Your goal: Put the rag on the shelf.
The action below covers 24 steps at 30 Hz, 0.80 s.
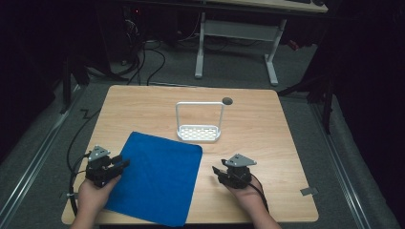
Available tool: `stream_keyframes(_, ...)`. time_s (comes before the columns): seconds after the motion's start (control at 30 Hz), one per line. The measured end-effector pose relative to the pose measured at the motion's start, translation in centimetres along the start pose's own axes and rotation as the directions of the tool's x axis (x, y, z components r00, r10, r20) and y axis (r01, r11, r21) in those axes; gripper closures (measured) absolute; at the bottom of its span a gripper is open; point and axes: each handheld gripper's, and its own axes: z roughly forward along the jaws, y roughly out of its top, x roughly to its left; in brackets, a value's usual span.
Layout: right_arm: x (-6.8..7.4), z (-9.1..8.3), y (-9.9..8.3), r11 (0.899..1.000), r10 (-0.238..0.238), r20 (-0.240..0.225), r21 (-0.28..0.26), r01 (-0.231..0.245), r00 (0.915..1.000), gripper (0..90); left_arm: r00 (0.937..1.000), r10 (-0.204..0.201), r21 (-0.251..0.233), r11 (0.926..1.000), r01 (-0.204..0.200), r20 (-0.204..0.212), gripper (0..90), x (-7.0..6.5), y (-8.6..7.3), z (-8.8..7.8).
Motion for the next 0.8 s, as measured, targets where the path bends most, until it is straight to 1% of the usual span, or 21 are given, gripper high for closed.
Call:
stream_keyframes(0.03,0.0,0.0,0.1,1.0,0.01,0.002,-0.002,-0.01,0.9999,52.0,0.9997,-0.023,0.007,0.9997,0.023,0.011,59.9,0.2,-0.3,0.1)
stream_keyframes(0.07,0.1,0.0,0.1,1.0,0.01,-0.003,-0.006,-0.01,0.9999,52.0,0.9997,-0.022,0.012,0.9997,0.022,0.006,63.0,0.2,-0.3,0.3)
stream_keyframes(0.1,0.1,0.0,0.1,1.0,0.01,-0.003,-0.006,-0.01,0.9999,52.0,0.9997,-0.022,0.012,0.9997,0.022,0.006,63.4,0.2,-0.3,0.3)
stream_keyframes(0.13,0.5,0.0,0.1,1.0,-0.018,0.004,-0.002,0.018,0.9998,52.1,0.9999,0.011,0.017,0.9998,-0.011,0.001,63.5,-0.1,0.0,0.5)
stream_keyframes(0.17,0.6,0.0,0.1,1.0,-0.029,0.006,-0.002,0.029,0.9996,52.1,0.9999,0.011,0.011,0.9999,-0.011,0.002,63.4,-0.1,0.1,0.6)
stream_keyframes(0.23,0.7,0.0,0.2,0.999,-0.032,0.004,-0.01,0.032,0.9995,52.2,0.9999,0.015,0.012,0.9998,-0.015,0.006,63.7,0.0,0.1,0.7)
stream_keyframes(0.33,0.9,0.0,0.4,0.999,-0.031,-0.003,-0.019,0.031,0.9995,52.2,0.9999,0.0,0.016,0.9999,0.0,0.012,63.8,0.3,-0.1,0.7)
stream_keyframes(0.37,0.9,0.0,0.4,0.999,-0.031,-0.003,-0.019,0.031,0.9995,52.2,0.9999,0.0,0.016,0.9999,0.0,0.012,63.9,0.3,-0.1,0.7)
stream_keyframes(0.4,1.2,0.1,0.4,0.999,-0.043,-0.007,-0.017,0.043,0.9991,52.4,0.9999,0.008,0.019,0.9998,-0.008,0.011,63.9,0.3,-0.1,0.6)
stream_keyframes(0.47,1.4,0.1,0.4,0.999,-0.05,-0.014,-0.014,0.05,0.9986,52.4,0.9999,0.007,0.011,0.9999,-0.007,0.007,63.9,0.4,-0.1,0.5)
stream_keyframes(0.57,1.6,0.2,0.5,0.998,-0.065,-0.023,-0.018,0.064,0.9976,52.2,0.9999,-0.008,0.003,1.0,0.008,0.013,63.5,0.6,0.0,0.4)
stream_keyframes(0.63,1.8,0.1,0.6,0.998,-0.066,-0.028,-0.021,0.066,0.9974,52.0,0.9998,-0.009,0.002,1.0,0.009,0.018,63.2,0.5,0.0,0.3)
stream_keyframes(0.7,2.1,0.1,0.7,0.997,-0.07,-0.036,-0.023,0.069,0.9969,52.0,0.9999,0.005,0.004,1.0,-0.006,0.011,63.0,0.4,0.0,0.2)
stream_keyframes(0.73,2.1,0.1,0.7,0.997,-0.07,-0.036,-0.023,0.069,0.9969,52.0,0.9999,0.005,0.004,1.0,-0.006,0.011,62.9,0.4,0.0,0.2)
stream_keyframes(0.8,2.6,0.3,0.8,0.996,-0.084,-0.047,-0.024,0.083,0.9953,52.0,0.9999,0.007,-0.001,1.0,-0.007,0.011,62.9,0.5,0.1,0.2)
